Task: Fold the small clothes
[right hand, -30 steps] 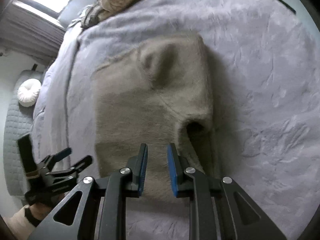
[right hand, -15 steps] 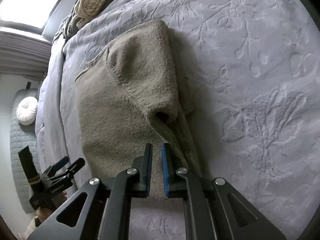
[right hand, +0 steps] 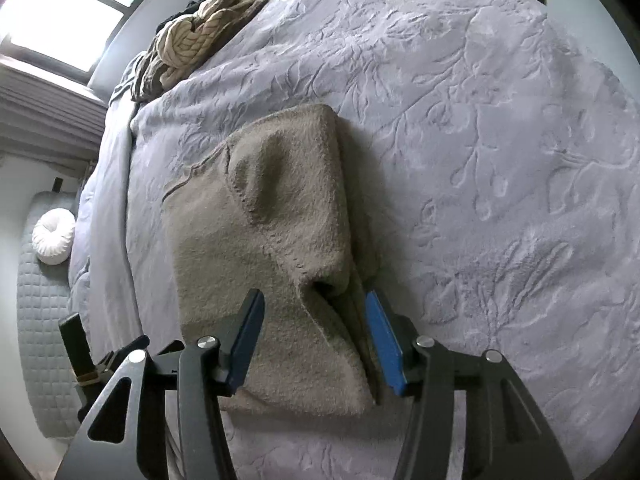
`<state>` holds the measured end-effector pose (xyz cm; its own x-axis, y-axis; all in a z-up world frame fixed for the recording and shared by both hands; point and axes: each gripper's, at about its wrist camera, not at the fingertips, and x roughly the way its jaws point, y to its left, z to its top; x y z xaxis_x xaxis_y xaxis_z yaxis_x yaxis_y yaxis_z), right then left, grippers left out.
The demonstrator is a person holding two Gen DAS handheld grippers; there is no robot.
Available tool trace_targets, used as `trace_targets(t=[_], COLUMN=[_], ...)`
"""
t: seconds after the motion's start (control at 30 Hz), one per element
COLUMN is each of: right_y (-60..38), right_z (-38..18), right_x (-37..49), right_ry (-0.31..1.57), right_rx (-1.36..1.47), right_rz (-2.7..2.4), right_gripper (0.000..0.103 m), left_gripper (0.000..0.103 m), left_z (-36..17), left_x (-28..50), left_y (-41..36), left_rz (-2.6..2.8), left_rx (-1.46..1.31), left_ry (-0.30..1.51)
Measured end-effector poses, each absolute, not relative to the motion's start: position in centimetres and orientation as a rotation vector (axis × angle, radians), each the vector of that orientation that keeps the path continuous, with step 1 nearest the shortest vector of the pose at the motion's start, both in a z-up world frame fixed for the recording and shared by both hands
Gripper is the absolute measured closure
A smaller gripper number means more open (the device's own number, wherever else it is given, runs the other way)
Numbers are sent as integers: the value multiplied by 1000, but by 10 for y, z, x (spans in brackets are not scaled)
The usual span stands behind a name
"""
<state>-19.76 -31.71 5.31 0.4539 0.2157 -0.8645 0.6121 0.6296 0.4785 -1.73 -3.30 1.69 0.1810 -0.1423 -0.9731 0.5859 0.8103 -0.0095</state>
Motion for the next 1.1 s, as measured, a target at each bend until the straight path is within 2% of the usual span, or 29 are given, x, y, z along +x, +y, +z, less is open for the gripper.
trace_targets(t=[0.17, 0.3, 0.33, 0.5, 1.1], right_y=[-321, -328, -330, -333, -346], right_z=[46, 42, 42, 37, 14], right_x=[-195, -194, -194, -190, -180], right_ry=[1124, 1121, 1117, 1130, 1169], right_rx=[909, 922, 927, 928, 971], right_rz=[-295, -302, -300, -289, -267], right_gripper=[44, 30, 29, 27, 26], left_gripper=[0, 0, 0, 0, 0], left_z=[14, 13, 13, 14, 14], left_x=[-9, 1, 3, 8, 17], left_y=[-31, -28, -28, -35, -45], left_rz=[-498, -476, -477, -486, -487], left_rx=[382, 342, 337, 344, 322], left_ry=[1310, 1328, 1335, 1339, 1363])
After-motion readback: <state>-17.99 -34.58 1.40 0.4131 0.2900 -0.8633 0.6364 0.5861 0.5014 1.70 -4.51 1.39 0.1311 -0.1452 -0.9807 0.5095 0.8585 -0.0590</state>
